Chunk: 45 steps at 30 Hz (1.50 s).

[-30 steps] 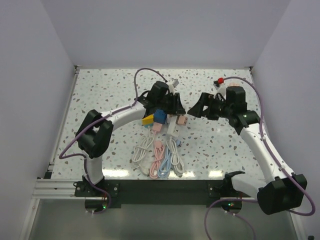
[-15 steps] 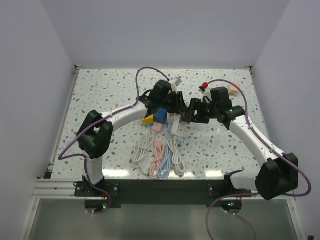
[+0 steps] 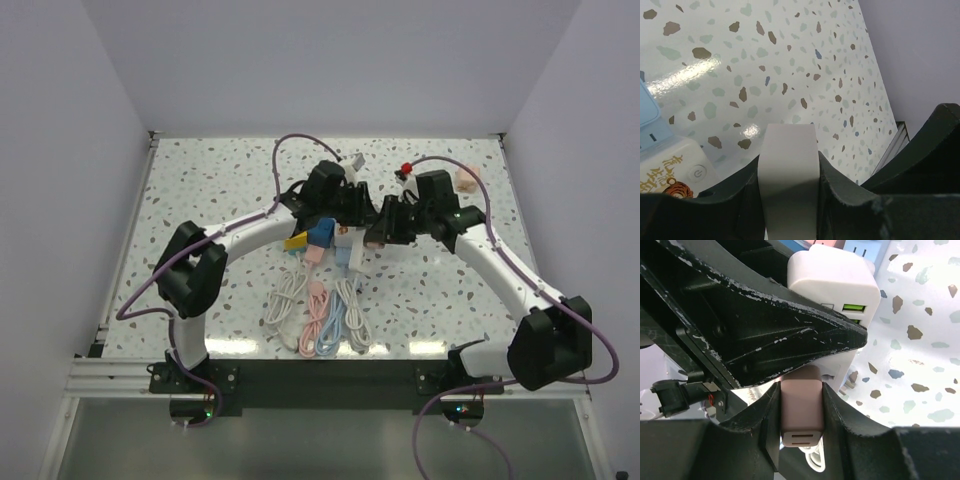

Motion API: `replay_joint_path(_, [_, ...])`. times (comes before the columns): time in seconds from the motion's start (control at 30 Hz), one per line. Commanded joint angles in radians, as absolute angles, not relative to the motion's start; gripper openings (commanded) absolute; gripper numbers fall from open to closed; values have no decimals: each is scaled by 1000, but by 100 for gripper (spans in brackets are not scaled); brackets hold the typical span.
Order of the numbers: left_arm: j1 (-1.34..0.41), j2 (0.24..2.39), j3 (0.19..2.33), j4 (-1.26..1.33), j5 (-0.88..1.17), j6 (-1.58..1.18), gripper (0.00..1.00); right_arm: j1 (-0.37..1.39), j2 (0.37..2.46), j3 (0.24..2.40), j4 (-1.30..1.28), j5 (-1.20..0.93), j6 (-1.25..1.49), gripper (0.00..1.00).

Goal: Pull the plug off the socket

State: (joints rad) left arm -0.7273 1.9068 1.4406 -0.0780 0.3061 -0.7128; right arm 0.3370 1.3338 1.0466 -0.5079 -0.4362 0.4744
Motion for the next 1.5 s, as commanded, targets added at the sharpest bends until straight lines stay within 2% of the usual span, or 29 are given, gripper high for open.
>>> replay_joint_path(0.0, [-707, 1901, 1420, -29, 319, -672, 0, 312, 1263, 1121, -627, -396, 387, 0])
replay_joint_path(0.23, [-680, 1948, 1430, -26, 368, -624, 0, 262, 1229, 1154, -782, -552, 227, 0])
replay_joint_path(0.37, [-667, 1956, 1434, -25, 388, -617, 0, 242, 1198, 1164, -805, -526, 204, 0])
replay_joint_path(0.53, [-664, 1934, 1442, 47, 465, -656, 0, 144, 1192, 1123, -726, -278, 307, 0])
replay_joint_path(0.73, [-669, 1826, 1373, 233, 594, -787, 0, 75, 1322, 1104, -533, 271, 572, 0])
replay_joint_path(0.83, [-669, 1784, 1362, 284, 632, -843, 0, 49, 1388, 1094, -442, 455, 716, 0])
replay_joint_path(0.93, [-667, 1749, 1383, 295, 664, -862, 0, 3, 1491, 1124, -413, 520, 814, 0])
replay_joint_path(1.1, [-615, 1675, 1408, 241, 676, -894, 0, -116, 1647, 1210, -405, 549, 862, 1])
replay_joint_path(1.3, [-473, 1496, 1339, 248, 649, -905, 0, -208, 1819, 1299, -341, 459, 867, 2])
replay_joint_path(1.37, [-387, 1454, 1316, 275, 623, -914, 0, -222, 1859, 1343, -325, 428, 868, 4])
replay_joint_path(1.47, [-250, 1476, 1353, 226, 623, -911, 0, -229, 1934, 1402, -330, 376, 887, 15])
